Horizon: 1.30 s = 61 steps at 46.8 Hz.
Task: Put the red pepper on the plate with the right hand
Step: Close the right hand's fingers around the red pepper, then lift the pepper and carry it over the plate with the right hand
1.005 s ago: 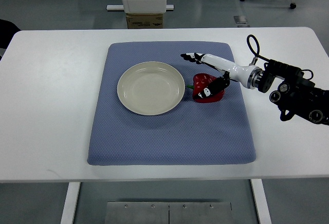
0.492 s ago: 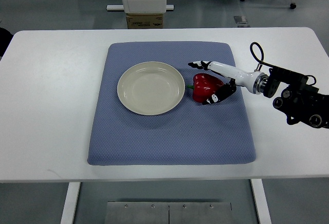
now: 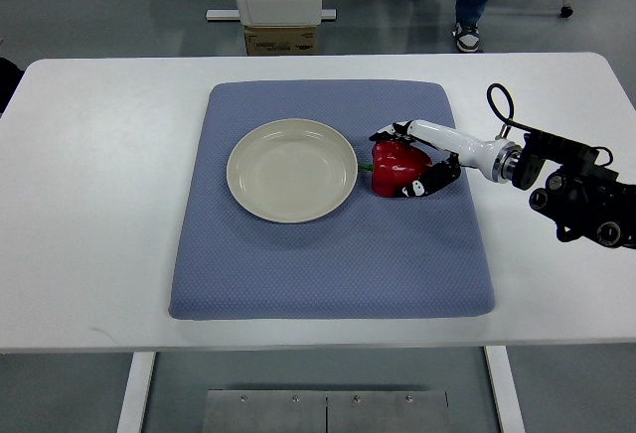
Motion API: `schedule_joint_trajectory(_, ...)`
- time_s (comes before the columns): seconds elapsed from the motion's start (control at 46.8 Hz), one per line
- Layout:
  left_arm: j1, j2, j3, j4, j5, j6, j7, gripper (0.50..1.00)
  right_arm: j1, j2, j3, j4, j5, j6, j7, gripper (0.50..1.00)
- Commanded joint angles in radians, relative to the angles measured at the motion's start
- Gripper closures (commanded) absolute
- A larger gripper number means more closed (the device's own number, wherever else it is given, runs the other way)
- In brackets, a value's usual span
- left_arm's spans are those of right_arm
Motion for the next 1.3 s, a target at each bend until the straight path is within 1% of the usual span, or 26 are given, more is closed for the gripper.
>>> schedule_joint_trajectory(0.0,0.000,0.000,0.000,0.000,0.000,0.000,0.000,0.500,0.000,0.002,0.000,-0.003,0.000,0.000,0.000,0.760)
schedule_joint_trajectory(0.064,0.000,0.000,0.000,0.000,0.000,0.000,0.000,0.500,0.000,0.004,0.000,-0.004,0.000,0.000,-0.002,0.858)
schedule_joint_trajectory(0.086,0.000,0.000,0.000,0.000,0.000,0.000,0.000,0.500,0.000,0.004,-0.001,-0.004,0.000,0.000,-0.003,0.904)
schedule_joint_trajectory(0.107,0.000,0.000,0.000,0.000,0.000,0.000,0.000,0.500,0.000,0.004,0.000,-0.004,0.000,0.000,-0.003,0.966)
schedule_joint_trajectory(0.128,0.000,0.000,0.000,0.000,0.000,0.000,0.000,0.500,0.000,0.004,0.000,-0.004,0.000,0.000,-0.006,1.000)
schedule_joint_trajectory(0.364,0.000,0.000,0.000,0.000,0.000,0.000,0.000,0.500,0.013,-0.001,0.011,-0.004,0.005,0.002,-0.014,1.000)
schedule_joint_trajectory(0.449,0.000,0.000,0.000,0.000,0.000,0.000,0.000,0.500,0.046,-0.001,0.025,-0.004,0.011,0.002,-0.017,1.000)
schedule_joint_trajectory(0.62,0.000,0.000,0.000,0.000,0.000,0.000,0.000,0.500,0.102,0.008,0.057,-0.003,0.017,0.002,-0.052,1.000)
schedule_joint_trajectory(0.749,0.000,0.000,0.000,0.000,0.000,0.000,0.000,0.500,0.153,0.076,0.057,0.001,0.017,0.005,-0.081,1.000)
schedule_joint_trajectory(0.984,0.000,0.000,0.000,0.000,0.000,0.000,0.000,0.500,0.190,0.198,0.057,0.001,0.017,0.005,-0.149,1.000)
schedule_joint_trajectory(1.134,0.000,0.000,0.000,0.000,0.000,0.000,0.000,0.500,0.185,0.269,0.057,0.001,0.017,0.003,-0.172,1.000)
schedule_joint_trajectory(1.283,0.000,0.000,0.000,0.000,0.000,0.000,0.000,0.500,0.161,0.309,0.057,-0.001,0.017,-0.001,-0.175,1.000)
